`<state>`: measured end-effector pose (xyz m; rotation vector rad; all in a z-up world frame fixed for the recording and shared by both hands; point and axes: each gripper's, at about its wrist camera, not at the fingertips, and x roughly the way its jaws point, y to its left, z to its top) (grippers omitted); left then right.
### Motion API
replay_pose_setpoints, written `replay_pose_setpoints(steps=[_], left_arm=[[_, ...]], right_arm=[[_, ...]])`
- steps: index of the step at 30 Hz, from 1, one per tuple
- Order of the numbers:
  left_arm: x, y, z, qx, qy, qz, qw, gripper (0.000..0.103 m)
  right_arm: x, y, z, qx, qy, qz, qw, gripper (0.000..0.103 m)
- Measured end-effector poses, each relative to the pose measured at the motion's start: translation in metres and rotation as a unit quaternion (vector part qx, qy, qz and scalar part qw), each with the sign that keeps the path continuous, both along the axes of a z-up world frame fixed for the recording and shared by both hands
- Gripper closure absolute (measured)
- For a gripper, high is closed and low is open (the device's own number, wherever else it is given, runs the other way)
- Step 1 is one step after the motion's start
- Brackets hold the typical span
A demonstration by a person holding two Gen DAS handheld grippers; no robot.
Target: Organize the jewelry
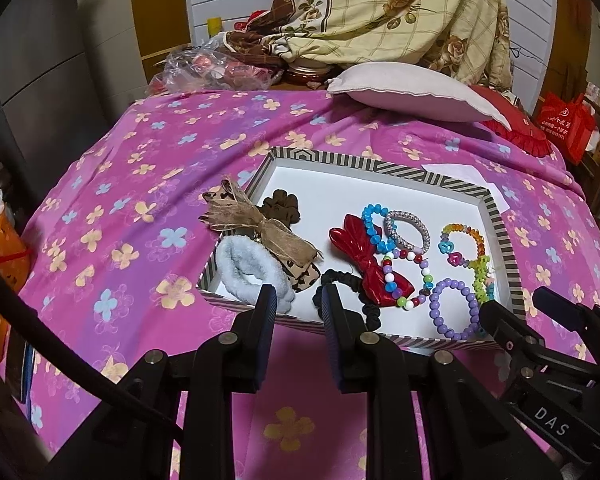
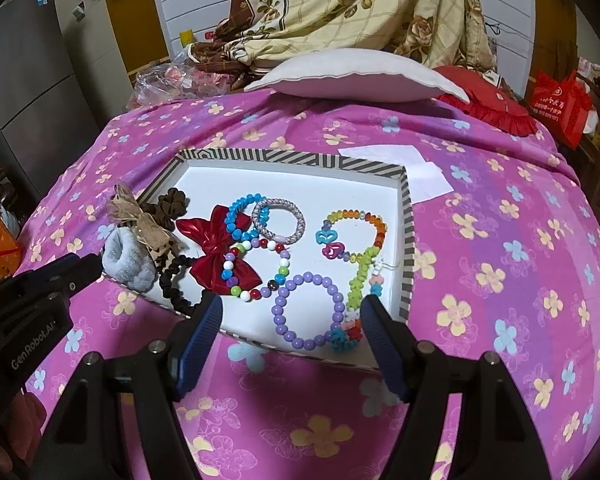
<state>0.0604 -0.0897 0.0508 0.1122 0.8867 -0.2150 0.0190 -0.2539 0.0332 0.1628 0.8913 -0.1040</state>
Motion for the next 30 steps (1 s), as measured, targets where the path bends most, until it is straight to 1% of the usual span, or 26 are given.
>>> replay_pose_setpoints(steps=[11,30], left_arm=[[0.0008,0.0008,0.0021,-0.001,0.001,0.003,1.0,0.067],[0.006,0.0017,0.0045,0.0,0.001,0.005,1.0,0.067]], right_arm=[[-0.0013,-0.0004,0.0068,-0.005,0.0,-0.001,1.0,0.028],[0.0014,0.0003,0.0047,-0.005,0.006,0.002,1.0,0.028]])
